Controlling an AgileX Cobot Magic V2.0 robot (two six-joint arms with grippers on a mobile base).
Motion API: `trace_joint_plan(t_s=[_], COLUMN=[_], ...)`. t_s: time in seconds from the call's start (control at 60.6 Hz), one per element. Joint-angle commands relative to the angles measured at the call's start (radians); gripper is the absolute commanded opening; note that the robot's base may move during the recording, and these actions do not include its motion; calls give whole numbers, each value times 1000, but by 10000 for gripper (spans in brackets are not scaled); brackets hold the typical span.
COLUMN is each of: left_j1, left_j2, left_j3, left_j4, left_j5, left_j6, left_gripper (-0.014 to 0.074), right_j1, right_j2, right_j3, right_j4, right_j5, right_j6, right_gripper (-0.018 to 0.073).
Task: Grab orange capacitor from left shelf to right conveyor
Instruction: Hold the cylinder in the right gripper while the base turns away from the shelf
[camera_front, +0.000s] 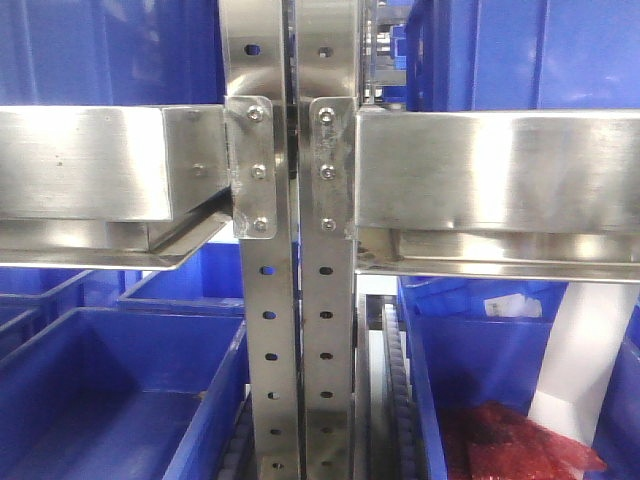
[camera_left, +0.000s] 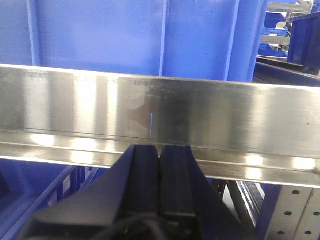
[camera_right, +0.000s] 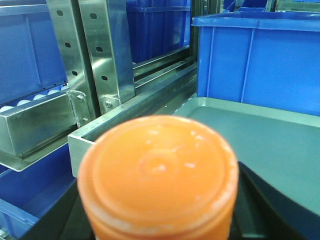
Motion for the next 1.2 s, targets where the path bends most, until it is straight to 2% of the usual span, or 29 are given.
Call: trace_joint_plan(t_s=[0.0, 1.188], left_j1=[0, 0], left_j2=[-11, -11], left_j3=[-5, -5], left_j4=[-3, -3], left_j5=[-90, -90], left_j6=[-2, -2], left_gripper=[-127, -127], right_j1=[2, 2], right_j2=[9, 9], right_j3=[-25, -25], right_j4=[-3, -3], right_j5=[-88, -88], right_j6=[1, 1], right_gripper=[144, 144])
